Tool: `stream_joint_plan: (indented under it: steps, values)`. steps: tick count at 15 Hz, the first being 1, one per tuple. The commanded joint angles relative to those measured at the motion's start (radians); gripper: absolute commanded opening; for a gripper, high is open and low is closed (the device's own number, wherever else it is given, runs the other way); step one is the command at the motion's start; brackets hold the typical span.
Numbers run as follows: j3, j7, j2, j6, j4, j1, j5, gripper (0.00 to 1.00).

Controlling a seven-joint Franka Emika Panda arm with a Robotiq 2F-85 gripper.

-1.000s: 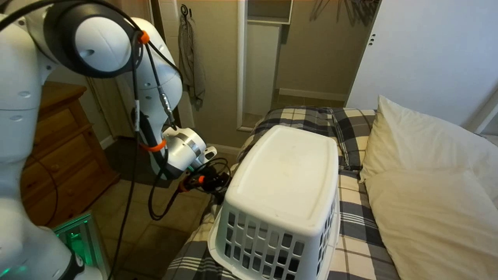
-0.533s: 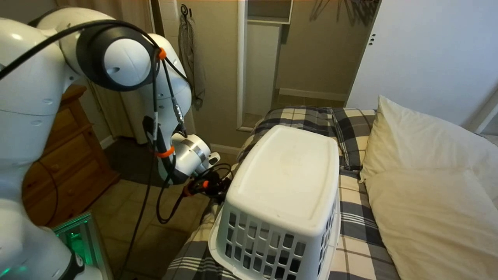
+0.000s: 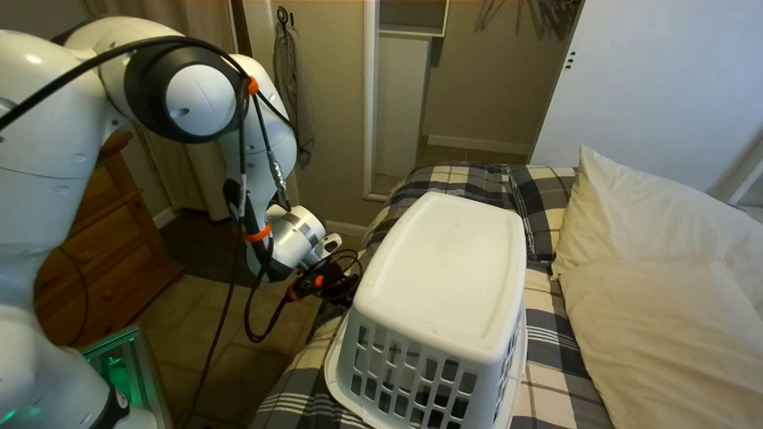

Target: Place the white basket upright.

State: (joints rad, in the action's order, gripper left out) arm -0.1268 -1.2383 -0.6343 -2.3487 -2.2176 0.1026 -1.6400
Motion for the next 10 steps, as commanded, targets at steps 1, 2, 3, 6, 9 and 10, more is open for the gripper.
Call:
stream_joint_plan:
  steps: [1, 2, 3, 6, 9, 10]
  values:
    - [0.014, -0.013, 0.044, 0.023, -0.013, -0.016, -0.034, 0.36]
    - [0.015, -0.014, 0.052, 0.022, -0.016, -0.019, -0.035, 0.35]
    - [0.016, -0.015, 0.058, 0.023, -0.020, -0.022, -0.034, 0.30]
    - [0.020, -0.014, 0.066, 0.015, -0.025, -0.030, -0.037, 0.67]
    - [0.026, -0.014, 0.072, 0.014, -0.027, -0.037, -0.041, 0.73]
    - [0.028, -0.017, 0.079, 0.013, -0.029, -0.040, -0.044, 0.80]
